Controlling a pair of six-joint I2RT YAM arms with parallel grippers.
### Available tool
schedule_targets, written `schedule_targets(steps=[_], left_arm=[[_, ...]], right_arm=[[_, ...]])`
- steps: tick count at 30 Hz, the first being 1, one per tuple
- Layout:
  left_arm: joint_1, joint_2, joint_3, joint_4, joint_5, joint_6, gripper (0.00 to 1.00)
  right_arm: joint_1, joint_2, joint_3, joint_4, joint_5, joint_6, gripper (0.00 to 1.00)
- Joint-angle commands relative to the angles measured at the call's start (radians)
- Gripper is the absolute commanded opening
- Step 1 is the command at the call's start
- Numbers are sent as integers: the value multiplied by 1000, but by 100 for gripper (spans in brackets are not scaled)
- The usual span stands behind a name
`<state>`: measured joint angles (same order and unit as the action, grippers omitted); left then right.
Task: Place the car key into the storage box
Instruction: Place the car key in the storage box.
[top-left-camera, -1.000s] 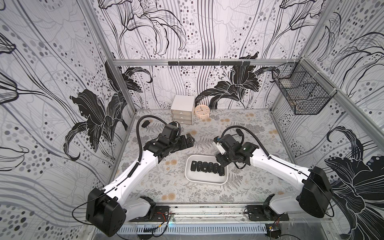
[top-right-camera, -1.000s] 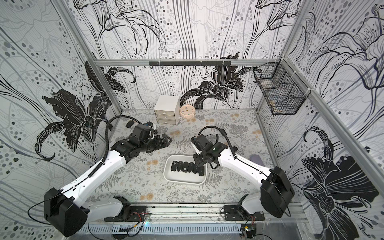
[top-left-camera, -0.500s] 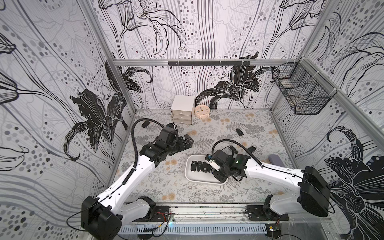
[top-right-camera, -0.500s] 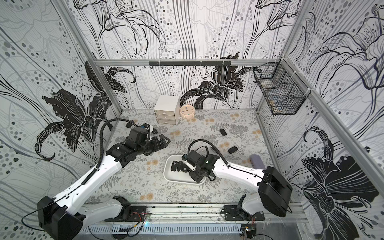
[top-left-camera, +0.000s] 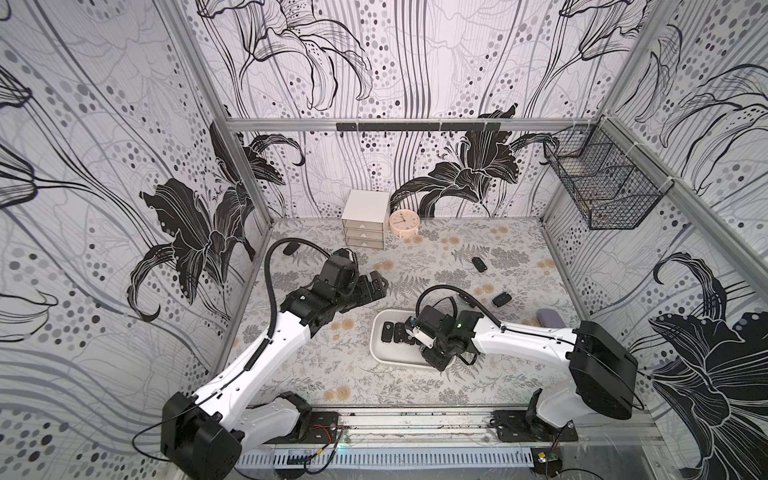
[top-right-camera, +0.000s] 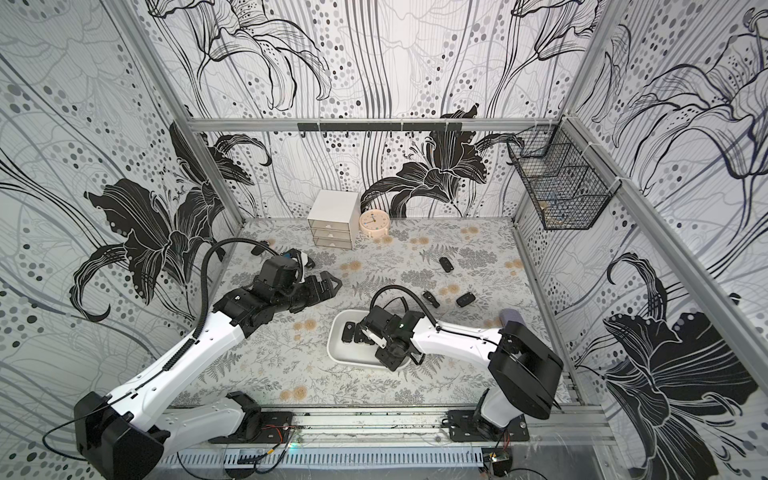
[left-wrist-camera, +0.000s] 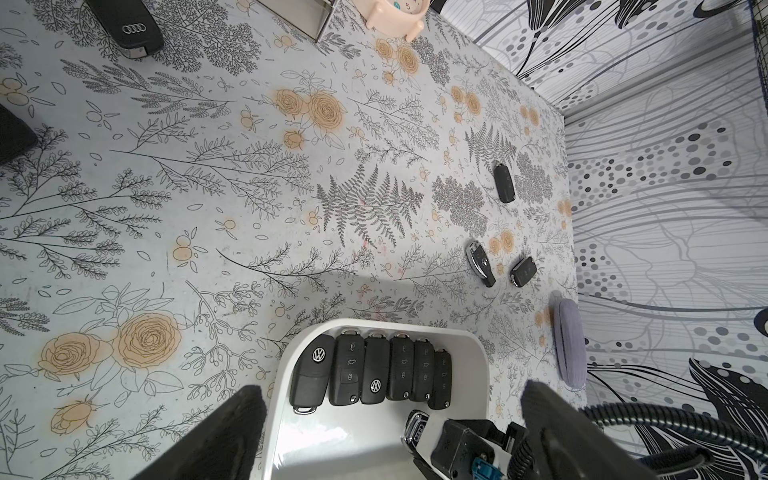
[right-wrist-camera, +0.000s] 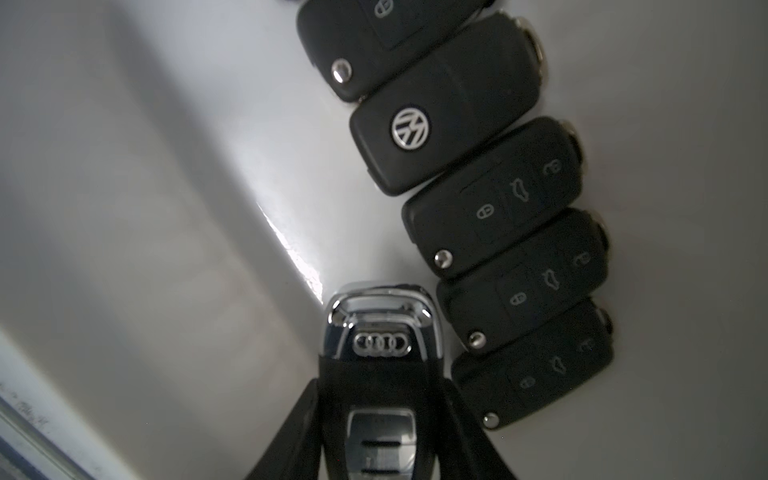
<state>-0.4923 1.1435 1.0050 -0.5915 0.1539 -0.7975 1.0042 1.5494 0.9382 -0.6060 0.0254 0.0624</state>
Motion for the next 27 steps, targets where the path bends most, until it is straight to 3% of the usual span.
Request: schedule_targets(steps=[1, 11, 27], left_arm=[[-3, -26, -15, 18, -24, -2, 99], [-3, -33, -21, 16, -40, 3, 99], [-3, 5, 15, -21, -93, 38, 99]], right_arm=[[5, 17, 32, -38, -18, 3, 33], [5, 32, 33, -58, -10, 15, 49], [5, -50, 78, -50, 69, 87, 62]])
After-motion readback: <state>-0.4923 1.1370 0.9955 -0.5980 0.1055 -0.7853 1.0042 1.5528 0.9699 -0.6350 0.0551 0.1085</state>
